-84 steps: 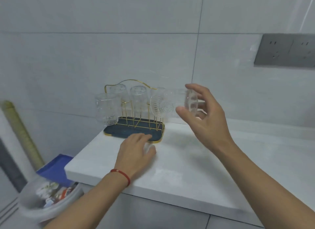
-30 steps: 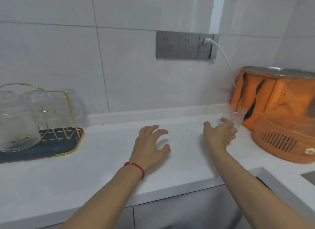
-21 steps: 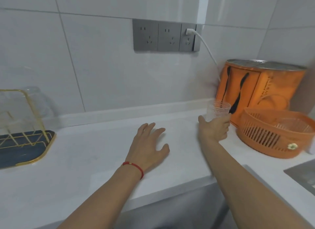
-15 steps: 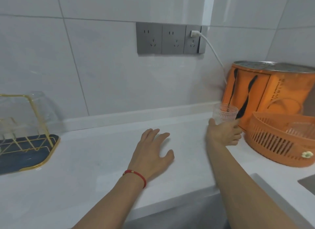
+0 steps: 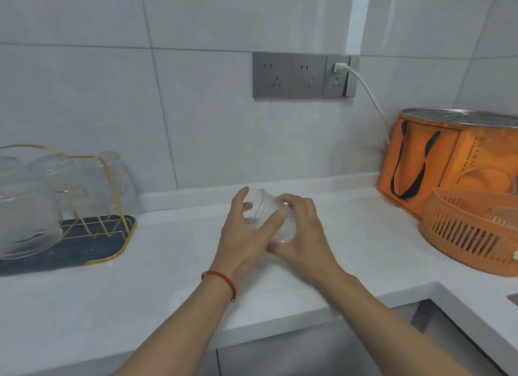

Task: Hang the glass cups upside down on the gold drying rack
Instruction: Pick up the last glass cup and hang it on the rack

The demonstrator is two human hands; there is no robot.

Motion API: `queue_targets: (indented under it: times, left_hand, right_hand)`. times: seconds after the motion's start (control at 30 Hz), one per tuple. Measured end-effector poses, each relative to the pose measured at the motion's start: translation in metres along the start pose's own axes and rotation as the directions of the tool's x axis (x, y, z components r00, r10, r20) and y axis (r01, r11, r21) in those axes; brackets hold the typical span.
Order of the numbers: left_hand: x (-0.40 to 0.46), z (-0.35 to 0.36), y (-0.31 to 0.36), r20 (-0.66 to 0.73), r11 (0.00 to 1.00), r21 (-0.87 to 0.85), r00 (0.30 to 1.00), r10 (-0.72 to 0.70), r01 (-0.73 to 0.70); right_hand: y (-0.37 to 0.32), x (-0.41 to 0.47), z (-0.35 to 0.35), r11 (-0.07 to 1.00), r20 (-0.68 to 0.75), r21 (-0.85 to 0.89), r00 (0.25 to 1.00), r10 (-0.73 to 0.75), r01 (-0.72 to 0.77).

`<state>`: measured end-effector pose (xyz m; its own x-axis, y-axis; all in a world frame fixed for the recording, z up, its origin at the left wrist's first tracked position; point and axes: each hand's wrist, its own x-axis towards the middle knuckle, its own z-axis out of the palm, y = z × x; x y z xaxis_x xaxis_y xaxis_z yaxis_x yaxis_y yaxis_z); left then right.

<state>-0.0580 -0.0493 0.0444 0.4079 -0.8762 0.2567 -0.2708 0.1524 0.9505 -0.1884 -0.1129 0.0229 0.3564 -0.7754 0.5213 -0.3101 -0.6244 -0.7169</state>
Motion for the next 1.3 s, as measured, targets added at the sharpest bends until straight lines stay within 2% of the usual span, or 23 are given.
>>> queue_targets:
  times: [0.07, 0.13, 0.17, 0.27, 0.33, 0.43, 0.53, 0.57, 0.63, 0.67, 0.77, 0.87, 1.07, 1.2, 1.3]
  left_hand:
    - [-0.007, -0.028, 0.004, -0.106, 0.996, -0.067, 0.992, -0.064, 0.057]
    - [-0.015, -0.061, 0.004, -0.219, 0.982, -0.159, 0.967, -0.132, 0.098]
    - [-0.018, -0.077, 0.003, -0.247, 0.969, -0.224, 0.956, -0.158, 0.103]
    - [-0.032, -0.119, -0.002, -0.263, 0.929, -0.366, 0.952, -0.156, 0.051]
    - [-0.040, -0.143, -0.006, -0.266, 0.939, -0.344, 0.957, -0.113, 0.015]
    - [-0.049, -0.175, -0.011, -0.272, 0.978, -0.209, 0.961, -0.037, -0.021]
    - [-0.056, -0.206, -0.026, -0.354, 0.996, 0.083, 0.934, 0.055, -0.027]
    - [-0.057, -0.215, -0.035, -0.357, 0.959, 0.282, 0.928, 0.103, 0.003]
    - [-0.058, -0.224, -0.051, -0.275, 0.722, 0.687, 0.949, 0.155, 0.081]
    - [-0.057, -0.224, -0.058, -0.223, 0.626, 0.776, 0.963, 0.152, 0.081]
    - [-0.051, -0.217, -0.070, -0.131, 0.515, 0.855, 0.987, 0.095, 0.064]
    - [-0.049, -0.214, -0.076, -0.073, 0.418, 0.908, 0.992, 0.103, 0.023]
    - [-0.052, -0.214, -0.072, -0.053, 0.415, 0.910, 0.993, 0.102, 0.006]
    - [-0.055, -0.213, -0.068, -0.084, 0.509, 0.861, 0.988, 0.126, 0.008]
    - [-0.056, -0.212, -0.066, -0.093, 0.511, 0.859, 0.987, 0.132, 0.013]
  right_hand:
    - [-0.023, -0.005, 0.019, 0.994, 0.104, 0.050, 0.990, -0.098, 0.093]
    - [-0.042, -0.004, 0.034, 0.991, 0.218, 0.096, 0.970, -0.110, 0.091]
    - [-0.052, -0.002, 0.040, 0.990, 0.290, 0.137, 0.954, -0.077, 0.038]
    - [-0.082, 0.001, 0.060, 0.908, 0.496, 0.293, 0.859, 0.123, -0.299]
    - [-0.102, 0.000, 0.075, 0.858, 0.561, 0.352, 0.818, 0.127, -0.374]
    - [-0.126, 0.003, 0.093, 0.831, 0.508, 0.426, 0.854, 0.108, -0.359]
    - [-0.150, 0.017, 0.102, 0.921, 0.328, 0.351, 0.943, 0.050, -0.171]
    - [-0.158, 0.024, 0.103, 0.946, 0.268, 0.314, 0.964, -0.007, -0.080]
    - [-0.172, 0.038, 0.104, 0.965, 0.173, 0.253, 0.979, -0.111, 0.064]
    - [-0.179, 0.044, 0.105, 0.966, 0.144, 0.237, 0.979, -0.141, 0.104]
    - [-0.197, 0.064, 0.114, 0.961, 0.110, 0.228, 0.977, -0.184, 0.155]
    - [-0.214, 0.079, 0.126, 0.961, 0.089, 0.190, 0.971, -0.222, 0.202]
    - [-0.227, 0.097, 0.166, 0.964, 0.145, 0.124, 0.956, -0.254, 0.237]
    - [-0.218, 0.096, 0.194, 0.962, 0.217, -0.004, 0.939, -0.267, 0.275]
    - [-0.207, 0.089, 0.209, 0.958, 0.274, -0.060, 0.927, -0.255, 0.281]
